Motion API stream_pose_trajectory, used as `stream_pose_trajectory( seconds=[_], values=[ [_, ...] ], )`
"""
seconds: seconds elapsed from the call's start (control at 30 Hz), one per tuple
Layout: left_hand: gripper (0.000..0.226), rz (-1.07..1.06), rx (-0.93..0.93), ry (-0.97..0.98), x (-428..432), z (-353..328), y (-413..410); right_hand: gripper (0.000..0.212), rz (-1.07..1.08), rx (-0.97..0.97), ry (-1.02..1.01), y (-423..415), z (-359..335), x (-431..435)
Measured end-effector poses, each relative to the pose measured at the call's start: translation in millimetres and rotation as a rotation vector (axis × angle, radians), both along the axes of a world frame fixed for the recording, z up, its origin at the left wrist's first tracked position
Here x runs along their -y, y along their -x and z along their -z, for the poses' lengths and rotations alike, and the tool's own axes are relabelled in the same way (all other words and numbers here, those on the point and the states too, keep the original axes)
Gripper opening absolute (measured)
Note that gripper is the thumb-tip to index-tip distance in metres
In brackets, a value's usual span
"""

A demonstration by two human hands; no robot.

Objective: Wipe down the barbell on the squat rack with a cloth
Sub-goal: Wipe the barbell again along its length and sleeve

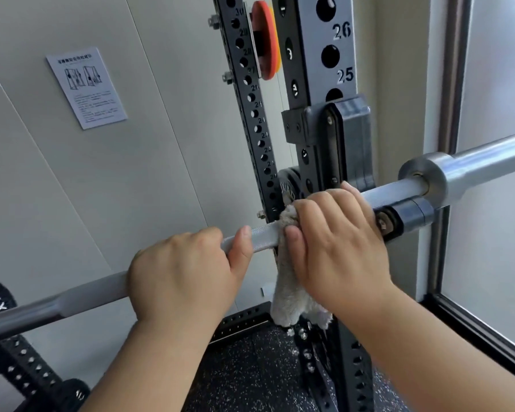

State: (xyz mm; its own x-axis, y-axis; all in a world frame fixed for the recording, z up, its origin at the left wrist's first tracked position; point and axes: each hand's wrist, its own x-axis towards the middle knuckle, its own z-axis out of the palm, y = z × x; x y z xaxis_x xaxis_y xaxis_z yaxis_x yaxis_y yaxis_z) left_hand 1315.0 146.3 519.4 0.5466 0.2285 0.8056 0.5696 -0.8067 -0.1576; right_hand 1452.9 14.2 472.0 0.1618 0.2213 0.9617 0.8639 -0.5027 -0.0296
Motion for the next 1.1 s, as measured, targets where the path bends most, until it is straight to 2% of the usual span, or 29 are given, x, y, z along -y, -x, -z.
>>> stream_pose_trajectory(
  seconds=[0.13,0.23,0.33,0.5,0.6,0.73,0.9,1.0,1.1],
  values=[
    [0.068,-0.134,-0.082,0.019,0.5,-5.3,-1.9,0.033,0.023,-0.139,-0.113,21.9,3.3,-17.0],
    [0.07,-0.14,-0.097,0.002,-0.2,-4.7,-2.9,0.037,-0.051,-0.072,-0.029,36.2,19.4,-23.6],
    [0.072,-0.124,-0.103,0.034,0.5,-5.6,-1.7,0.031,-0.028,-0.011,0.05,13.6,4.6,-6.6],
    [0.062,-0.033,-0.005,0.041,0.7,2.5,-1.4,0.024,0.023,-0.2,-0.066,27.1,-4.3,-5.7],
    [0.053,-0.003,0.021,0.019,1.5,7.2,-0.8,0.03,-0.022,-0.16,-0.043,39.2,13.0,-10.5],
    [0.051,-0.006,0.027,0.021,1.5,8.3,-1.4,0.034,-0.025,-0.053,0.072,10.7,-0.2,8.2],
    [0.057,0.005,0.009,0.052,2.1,4.8,-3.1,0.028,0.001,-0.216,-0.086,37.0,2.8,-13.8],
    [0.056,0.028,-0.066,0.051,1.4,3.0,1.2,0.033,-0.064,-0.127,0.001,41.0,6.2,-19.9],
    [0.046,0.086,-0.111,0.039,1.9,3.0,6.8,0.031,-0.017,-0.071,0.125,20.4,-3.4,3.2]
  ],
)
